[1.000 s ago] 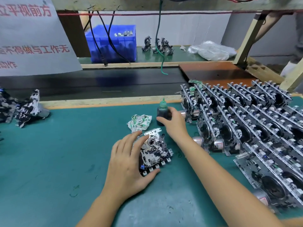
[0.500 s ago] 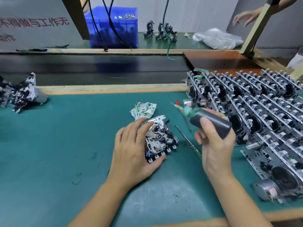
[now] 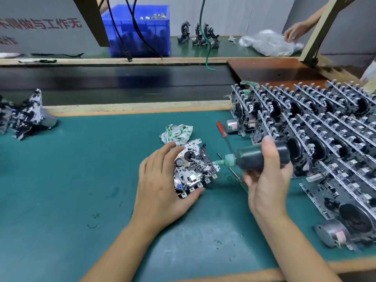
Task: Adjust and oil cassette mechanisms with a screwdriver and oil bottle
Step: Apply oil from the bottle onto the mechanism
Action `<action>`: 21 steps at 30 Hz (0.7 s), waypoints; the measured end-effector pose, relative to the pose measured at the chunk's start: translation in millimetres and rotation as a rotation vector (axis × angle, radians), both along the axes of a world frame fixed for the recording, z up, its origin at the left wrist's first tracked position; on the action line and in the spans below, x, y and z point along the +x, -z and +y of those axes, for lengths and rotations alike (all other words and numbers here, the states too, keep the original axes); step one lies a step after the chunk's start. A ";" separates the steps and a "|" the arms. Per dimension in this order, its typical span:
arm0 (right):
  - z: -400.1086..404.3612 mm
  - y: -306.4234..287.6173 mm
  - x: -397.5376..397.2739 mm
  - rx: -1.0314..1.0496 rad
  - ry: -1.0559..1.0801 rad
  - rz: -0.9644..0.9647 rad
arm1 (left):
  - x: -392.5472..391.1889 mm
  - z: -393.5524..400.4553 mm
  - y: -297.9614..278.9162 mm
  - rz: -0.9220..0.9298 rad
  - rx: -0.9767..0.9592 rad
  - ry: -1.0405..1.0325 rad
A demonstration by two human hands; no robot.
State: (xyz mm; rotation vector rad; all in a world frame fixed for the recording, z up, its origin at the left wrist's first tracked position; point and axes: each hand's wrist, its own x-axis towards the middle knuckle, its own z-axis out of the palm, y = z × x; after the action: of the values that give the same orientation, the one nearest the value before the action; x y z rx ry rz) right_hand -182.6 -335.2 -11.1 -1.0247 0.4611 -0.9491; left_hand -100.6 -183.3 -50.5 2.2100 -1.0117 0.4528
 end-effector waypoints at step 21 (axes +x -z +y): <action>7.3 8.7 -0.7 -0.437 -0.015 0.143 | 0.2 0.2 1.1 0.015 0.014 -0.006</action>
State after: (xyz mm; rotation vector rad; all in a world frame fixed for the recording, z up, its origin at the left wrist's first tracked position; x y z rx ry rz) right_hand -183.3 -327.9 -19.8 -1.4961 0.3702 -0.9893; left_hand -100.4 -183.1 -51.6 2.2263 -1.0035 0.4328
